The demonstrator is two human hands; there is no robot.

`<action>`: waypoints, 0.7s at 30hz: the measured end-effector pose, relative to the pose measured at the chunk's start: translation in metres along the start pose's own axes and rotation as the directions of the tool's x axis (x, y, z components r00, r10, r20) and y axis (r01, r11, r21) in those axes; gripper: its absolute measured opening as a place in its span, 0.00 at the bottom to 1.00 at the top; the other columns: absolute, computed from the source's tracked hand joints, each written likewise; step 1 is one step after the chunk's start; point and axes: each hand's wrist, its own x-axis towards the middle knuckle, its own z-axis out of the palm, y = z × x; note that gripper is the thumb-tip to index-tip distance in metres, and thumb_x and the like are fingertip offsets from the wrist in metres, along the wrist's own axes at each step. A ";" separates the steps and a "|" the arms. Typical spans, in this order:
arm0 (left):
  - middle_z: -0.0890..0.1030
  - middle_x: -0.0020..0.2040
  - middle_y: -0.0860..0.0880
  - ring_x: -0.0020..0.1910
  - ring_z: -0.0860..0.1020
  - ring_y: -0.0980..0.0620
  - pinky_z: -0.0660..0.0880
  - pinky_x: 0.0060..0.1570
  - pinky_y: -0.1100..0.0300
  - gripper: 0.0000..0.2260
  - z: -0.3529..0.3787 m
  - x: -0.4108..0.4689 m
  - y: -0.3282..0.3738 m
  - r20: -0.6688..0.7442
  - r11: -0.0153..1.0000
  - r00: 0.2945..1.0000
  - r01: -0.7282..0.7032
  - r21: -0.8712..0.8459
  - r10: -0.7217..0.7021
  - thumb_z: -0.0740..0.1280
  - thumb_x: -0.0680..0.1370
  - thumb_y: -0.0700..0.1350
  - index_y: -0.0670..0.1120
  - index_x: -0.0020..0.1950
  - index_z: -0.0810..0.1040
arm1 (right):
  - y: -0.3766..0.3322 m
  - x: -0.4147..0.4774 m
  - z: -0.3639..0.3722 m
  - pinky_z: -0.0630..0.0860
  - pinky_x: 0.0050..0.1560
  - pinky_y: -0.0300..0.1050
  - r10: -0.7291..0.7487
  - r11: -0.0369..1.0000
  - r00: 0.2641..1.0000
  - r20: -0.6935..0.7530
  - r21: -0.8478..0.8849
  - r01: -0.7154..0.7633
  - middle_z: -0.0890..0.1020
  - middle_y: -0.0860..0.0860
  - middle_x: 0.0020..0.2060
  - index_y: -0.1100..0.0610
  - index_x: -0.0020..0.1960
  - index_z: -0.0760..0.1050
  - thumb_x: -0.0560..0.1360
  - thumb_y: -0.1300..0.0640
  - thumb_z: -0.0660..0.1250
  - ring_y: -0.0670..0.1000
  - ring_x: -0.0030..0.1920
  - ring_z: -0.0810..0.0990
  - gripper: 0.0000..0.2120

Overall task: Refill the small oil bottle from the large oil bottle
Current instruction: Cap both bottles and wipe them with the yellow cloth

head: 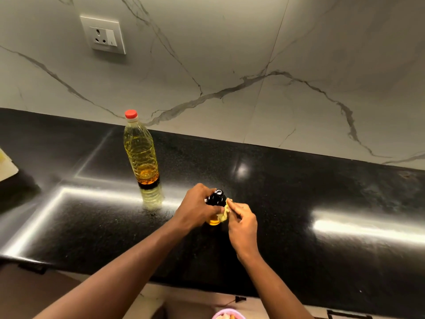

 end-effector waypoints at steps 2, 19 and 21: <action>0.81 0.46 0.48 0.47 0.80 0.51 0.79 0.51 0.48 0.11 -0.003 -0.001 0.003 0.006 1.000 1.000 -0.002 -0.007 0.002 0.81 0.71 0.49 0.47 0.51 0.87 | -0.001 0.016 0.002 0.79 0.60 0.37 0.001 1.000 1.000 0.019 -0.023 -0.001 0.84 0.45 0.55 0.56 0.64 0.85 0.80 0.69 0.69 0.39 0.57 0.83 0.16; 0.83 0.51 0.44 0.52 0.82 0.46 0.80 0.54 0.44 0.16 -0.006 -0.009 0.009 0.008 0.995 0.998 0.065 -0.072 -0.065 0.82 0.70 0.49 0.44 0.54 0.87 | 0.018 0.016 -0.003 0.81 0.46 0.39 0.273 0.959 0.905 0.327 -0.016 -0.283 0.90 0.52 0.44 0.50 0.49 0.89 0.79 0.71 0.68 0.47 0.46 0.87 0.18; 0.84 0.50 0.44 0.52 0.83 0.46 0.81 0.54 0.45 0.15 -0.007 -0.008 0.011 0.016 0.995 0.998 0.065 -0.074 -0.064 0.82 0.70 0.48 0.44 0.54 0.87 | 0.015 0.013 -0.002 0.83 0.53 0.40 0.253 0.949 0.938 0.238 0.127 -0.288 0.90 0.51 0.49 0.50 0.54 0.89 0.80 0.69 0.70 0.46 0.51 0.88 0.16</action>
